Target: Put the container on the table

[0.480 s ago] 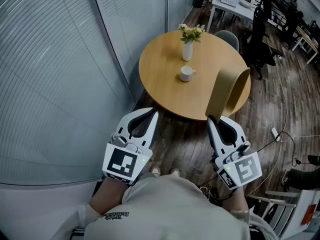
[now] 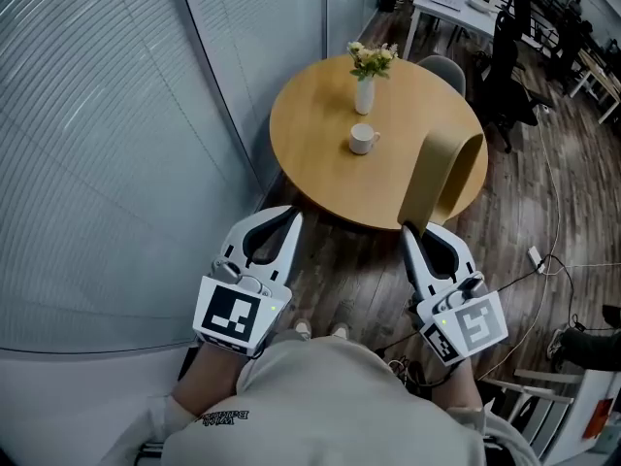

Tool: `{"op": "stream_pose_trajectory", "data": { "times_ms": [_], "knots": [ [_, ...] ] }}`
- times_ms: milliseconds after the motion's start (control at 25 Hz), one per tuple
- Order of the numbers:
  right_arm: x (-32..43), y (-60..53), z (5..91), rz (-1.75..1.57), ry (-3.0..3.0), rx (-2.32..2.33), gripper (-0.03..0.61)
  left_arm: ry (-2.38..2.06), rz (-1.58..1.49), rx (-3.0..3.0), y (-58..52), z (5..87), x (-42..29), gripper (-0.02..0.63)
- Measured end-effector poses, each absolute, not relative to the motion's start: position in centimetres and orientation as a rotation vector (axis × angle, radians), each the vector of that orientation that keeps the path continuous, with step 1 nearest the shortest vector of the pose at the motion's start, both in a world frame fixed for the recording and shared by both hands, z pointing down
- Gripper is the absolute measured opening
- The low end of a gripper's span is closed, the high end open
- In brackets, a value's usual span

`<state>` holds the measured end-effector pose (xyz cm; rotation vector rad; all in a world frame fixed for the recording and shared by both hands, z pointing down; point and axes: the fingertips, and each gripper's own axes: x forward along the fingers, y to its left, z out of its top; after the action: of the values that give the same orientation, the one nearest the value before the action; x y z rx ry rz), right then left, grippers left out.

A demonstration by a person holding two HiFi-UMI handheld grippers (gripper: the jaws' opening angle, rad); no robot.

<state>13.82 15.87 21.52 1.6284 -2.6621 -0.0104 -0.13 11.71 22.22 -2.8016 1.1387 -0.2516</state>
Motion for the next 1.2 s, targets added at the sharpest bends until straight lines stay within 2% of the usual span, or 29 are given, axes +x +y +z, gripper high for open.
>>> {"op": "stream_pose_trajectory", "data": {
  "times_ms": [1200],
  "knots": [
    [17.9, 18.0, 25.8, 0.123, -2.709, 1.534, 0.037, 1.214, -0.408, -2.755, 14.8, 26.1, 3.8, 0.021]
  ]
}}
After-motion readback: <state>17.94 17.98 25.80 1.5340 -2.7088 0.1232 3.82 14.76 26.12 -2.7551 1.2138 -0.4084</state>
